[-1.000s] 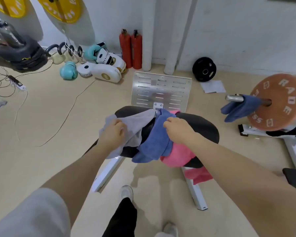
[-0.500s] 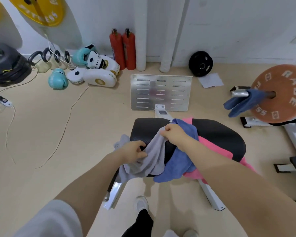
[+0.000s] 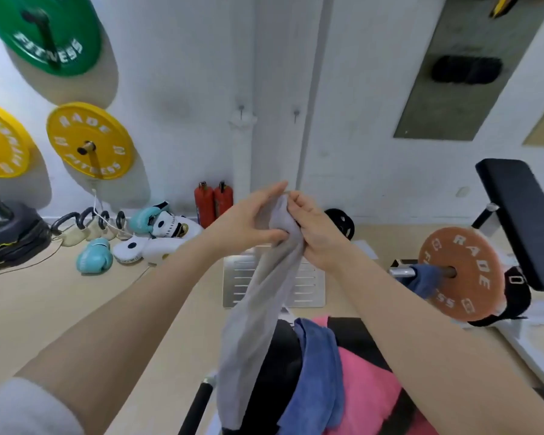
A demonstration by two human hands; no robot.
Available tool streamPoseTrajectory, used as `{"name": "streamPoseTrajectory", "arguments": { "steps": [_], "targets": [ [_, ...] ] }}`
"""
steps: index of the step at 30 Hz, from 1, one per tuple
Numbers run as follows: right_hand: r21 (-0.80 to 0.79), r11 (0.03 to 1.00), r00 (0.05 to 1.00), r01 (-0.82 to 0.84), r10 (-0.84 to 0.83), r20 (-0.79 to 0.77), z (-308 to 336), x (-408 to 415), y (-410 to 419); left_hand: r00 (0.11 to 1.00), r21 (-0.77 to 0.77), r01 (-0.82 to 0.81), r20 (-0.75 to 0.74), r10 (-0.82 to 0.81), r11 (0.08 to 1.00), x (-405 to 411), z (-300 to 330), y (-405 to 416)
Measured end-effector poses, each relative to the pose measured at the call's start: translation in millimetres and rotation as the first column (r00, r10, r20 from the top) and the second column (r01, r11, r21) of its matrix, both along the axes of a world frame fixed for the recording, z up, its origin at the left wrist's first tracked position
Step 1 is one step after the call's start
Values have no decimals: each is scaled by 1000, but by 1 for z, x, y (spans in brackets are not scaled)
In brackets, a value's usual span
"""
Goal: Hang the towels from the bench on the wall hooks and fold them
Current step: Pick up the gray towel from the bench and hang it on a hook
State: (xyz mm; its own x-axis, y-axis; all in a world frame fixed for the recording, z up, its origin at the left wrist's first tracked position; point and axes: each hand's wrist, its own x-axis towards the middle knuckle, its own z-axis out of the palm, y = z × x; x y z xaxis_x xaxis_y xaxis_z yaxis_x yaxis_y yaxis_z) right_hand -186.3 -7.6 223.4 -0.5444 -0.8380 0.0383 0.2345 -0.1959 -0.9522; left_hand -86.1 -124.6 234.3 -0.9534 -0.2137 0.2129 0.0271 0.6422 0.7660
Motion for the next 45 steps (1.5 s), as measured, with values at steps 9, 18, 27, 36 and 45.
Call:
{"name": "streamPoseTrajectory", "arguments": {
  "steps": [9,18,27,36,45],
  "targets": [
    [-89,984,964,156,-172,-203,94,-29,45,959,-319,-242,-224,175,916,-30,102,28],
    [254,966,933,54,42,-357,78,-48,105,798,634,-175,-357,486,753,-58,106,91],
    [364,896,880,256,-60,-471,48,-80,171,586,731,-191,-451,673,655,-66,69,115],
    [210,972,810,109,36,-586,66,-77,202,983,-63,-163,-91,157,985,-75,27,222],
    [102,994,886,42,10,-464,56,-87,242,948,249,-273,-98,304,929,-82,38,253]
  ]
}}
